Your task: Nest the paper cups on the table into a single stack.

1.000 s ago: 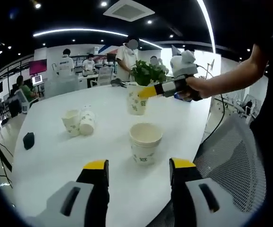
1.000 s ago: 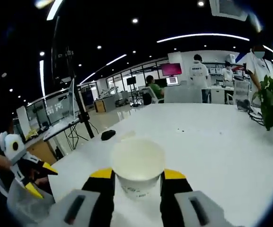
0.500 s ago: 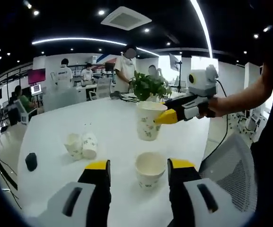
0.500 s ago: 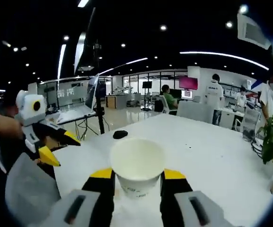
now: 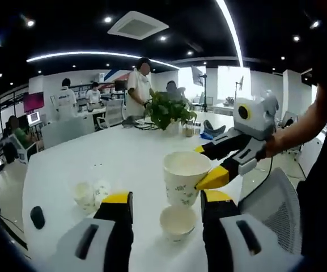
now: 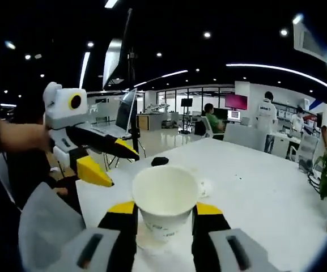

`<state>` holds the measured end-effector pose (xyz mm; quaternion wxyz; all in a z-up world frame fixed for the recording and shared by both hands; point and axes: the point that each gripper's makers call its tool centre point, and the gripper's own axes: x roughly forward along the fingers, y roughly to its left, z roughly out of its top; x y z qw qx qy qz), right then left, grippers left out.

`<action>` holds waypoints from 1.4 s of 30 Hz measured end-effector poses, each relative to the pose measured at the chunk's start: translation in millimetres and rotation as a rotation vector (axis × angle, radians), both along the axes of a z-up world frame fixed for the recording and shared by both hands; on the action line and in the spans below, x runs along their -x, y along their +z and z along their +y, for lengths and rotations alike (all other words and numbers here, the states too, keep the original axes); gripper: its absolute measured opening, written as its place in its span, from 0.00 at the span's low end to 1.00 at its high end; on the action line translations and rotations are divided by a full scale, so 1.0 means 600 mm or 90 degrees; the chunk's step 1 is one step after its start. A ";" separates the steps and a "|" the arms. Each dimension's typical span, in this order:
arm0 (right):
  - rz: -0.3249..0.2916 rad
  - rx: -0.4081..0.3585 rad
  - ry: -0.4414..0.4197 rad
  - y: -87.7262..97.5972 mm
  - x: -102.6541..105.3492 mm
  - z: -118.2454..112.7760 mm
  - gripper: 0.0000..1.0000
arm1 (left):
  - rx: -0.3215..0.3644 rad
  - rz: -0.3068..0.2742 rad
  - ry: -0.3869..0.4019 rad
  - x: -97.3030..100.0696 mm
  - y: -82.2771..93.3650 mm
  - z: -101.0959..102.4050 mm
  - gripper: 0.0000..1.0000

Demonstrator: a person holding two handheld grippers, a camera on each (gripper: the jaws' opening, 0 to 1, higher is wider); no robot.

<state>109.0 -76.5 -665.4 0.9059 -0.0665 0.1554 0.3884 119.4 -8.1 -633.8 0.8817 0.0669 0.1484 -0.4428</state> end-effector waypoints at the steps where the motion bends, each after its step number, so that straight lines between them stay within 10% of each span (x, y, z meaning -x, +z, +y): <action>1: 0.000 0.003 0.000 -0.002 0.002 0.000 0.35 | -0.001 -0.002 -0.002 -0.003 0.003 -0.004 0.46; 42: -0.087 0.126 0.023 -0.009 0.032 0.022 0.35 | -0.152 0.074 -0.155 -0.023 -0.037 -0.075 0.01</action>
